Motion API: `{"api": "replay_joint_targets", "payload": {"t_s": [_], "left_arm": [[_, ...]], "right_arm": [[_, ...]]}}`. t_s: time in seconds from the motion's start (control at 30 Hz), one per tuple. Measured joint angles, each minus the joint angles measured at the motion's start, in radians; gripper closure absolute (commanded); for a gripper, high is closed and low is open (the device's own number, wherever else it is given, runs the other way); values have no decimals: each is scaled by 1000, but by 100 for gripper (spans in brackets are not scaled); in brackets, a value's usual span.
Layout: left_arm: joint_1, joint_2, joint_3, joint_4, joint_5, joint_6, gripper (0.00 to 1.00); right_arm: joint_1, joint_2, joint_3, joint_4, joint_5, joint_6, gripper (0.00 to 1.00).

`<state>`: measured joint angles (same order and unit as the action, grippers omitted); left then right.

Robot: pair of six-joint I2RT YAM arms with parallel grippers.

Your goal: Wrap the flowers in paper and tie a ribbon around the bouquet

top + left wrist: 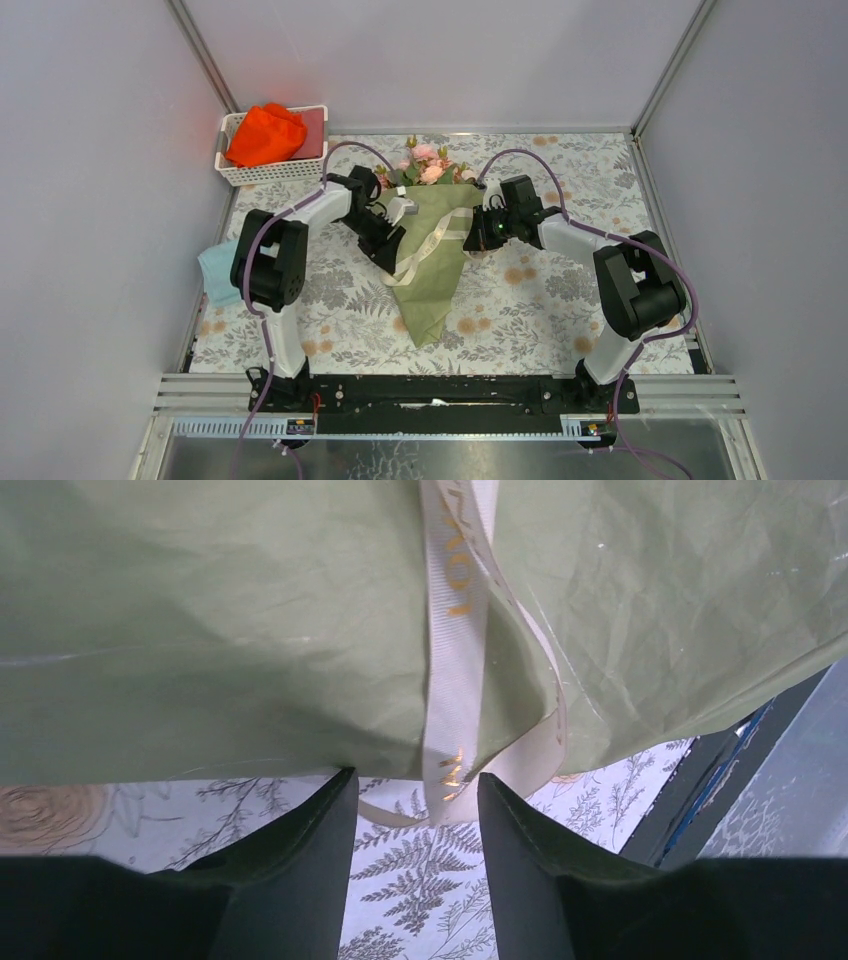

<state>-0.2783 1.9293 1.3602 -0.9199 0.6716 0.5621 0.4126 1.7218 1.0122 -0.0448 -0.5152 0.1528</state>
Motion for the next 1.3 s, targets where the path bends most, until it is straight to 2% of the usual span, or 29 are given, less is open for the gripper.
{"api": "replay_joint_targets", "payload": {"t_s": [0.07,0.13,0.33,0.57,0.73,1.0,1.3], "left_arm": [[-14,0,-7,0,-3,0,50],[-24,2,-8,1,-7,-3,59],[-35,3,-10,2,-10,-2,100],[-32,1,-10,-4,-7,7,100],[7,-31,3,21,-37,-39,100],[66,-174,-5,193,-254,-102,100],[155,-186,-31,345,-521,-108,100]], "right_arm": [[0,0,0,0,0,-1,100],[0,0,0,0,0,-2,100],[0,0,0,0,0,-3,100],[0,0,0,-13,0,-6,100],[-1,-5,0,-41,0,-7,100],[-27,-49,0,-87,-5,-5,100],[-100,-120,-48,-118,-27,13,100]]}}
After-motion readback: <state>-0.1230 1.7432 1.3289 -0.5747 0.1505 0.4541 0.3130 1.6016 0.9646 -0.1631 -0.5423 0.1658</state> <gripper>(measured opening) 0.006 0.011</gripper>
